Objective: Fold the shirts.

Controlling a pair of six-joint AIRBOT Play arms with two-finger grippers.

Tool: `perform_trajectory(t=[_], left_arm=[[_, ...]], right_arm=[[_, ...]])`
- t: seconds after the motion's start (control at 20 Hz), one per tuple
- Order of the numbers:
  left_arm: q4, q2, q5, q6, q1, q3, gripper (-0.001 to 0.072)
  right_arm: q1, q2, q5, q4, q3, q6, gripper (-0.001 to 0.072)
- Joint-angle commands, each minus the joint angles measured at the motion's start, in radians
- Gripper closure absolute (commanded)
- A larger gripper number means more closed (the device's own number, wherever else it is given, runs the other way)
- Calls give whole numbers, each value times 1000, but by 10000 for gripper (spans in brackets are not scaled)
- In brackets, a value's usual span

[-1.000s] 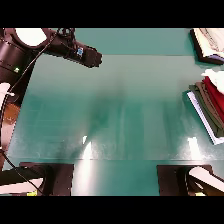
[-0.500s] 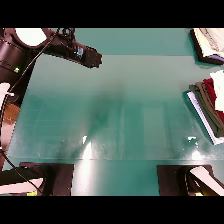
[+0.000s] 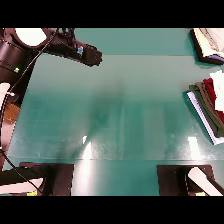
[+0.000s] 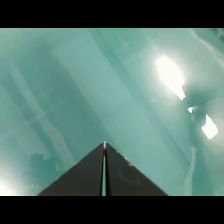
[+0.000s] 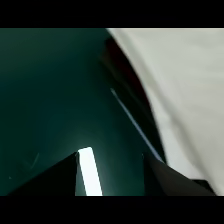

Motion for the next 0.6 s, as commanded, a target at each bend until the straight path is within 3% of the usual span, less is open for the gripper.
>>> perform_trajectory(t=[0.0, 0.15, 0.55], left_arm=[[-1, 0, 35, -1, 0, 0, 677], [-1, 0, 65, -1, 0, 0, 677], [-1, 0, 111, -1, 0, 0, 677]], right_arm=[[255, 0, -56, 16, 2, 0, 322], [402, 0, -106, -23, 2, -1, 688], [479, -1, -109, -39, 2, -1, 688]])
